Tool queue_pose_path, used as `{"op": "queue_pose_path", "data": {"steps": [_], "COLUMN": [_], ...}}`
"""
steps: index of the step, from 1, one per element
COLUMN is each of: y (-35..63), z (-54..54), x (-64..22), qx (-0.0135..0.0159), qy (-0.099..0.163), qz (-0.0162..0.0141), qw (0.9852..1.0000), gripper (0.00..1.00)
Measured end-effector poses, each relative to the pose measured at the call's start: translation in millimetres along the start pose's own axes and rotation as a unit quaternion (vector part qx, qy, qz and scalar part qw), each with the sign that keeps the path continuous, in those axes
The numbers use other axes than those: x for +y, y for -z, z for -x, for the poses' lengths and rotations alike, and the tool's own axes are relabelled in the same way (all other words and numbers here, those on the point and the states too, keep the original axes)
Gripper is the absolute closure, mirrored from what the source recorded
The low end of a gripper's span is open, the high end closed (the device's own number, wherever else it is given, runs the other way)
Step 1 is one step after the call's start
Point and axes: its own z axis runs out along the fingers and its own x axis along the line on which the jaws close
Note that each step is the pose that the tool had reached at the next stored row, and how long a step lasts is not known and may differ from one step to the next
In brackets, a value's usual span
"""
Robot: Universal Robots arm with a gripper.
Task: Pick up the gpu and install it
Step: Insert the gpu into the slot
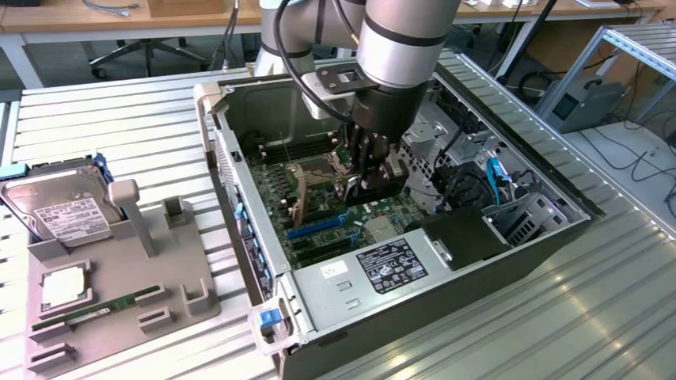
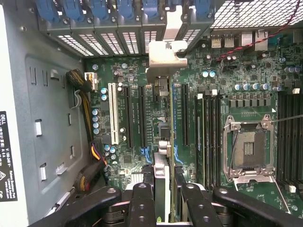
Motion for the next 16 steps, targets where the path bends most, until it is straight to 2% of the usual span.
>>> {"op": "queue_pose_path", "data": {"steps": [16], "y": [-2.2], "z": [-0.4], "x": [3.2], "qx": [0.0], "qy": [0.0], "qz": [0.0], "qw": [1.0], "gripper": [0.73]}}
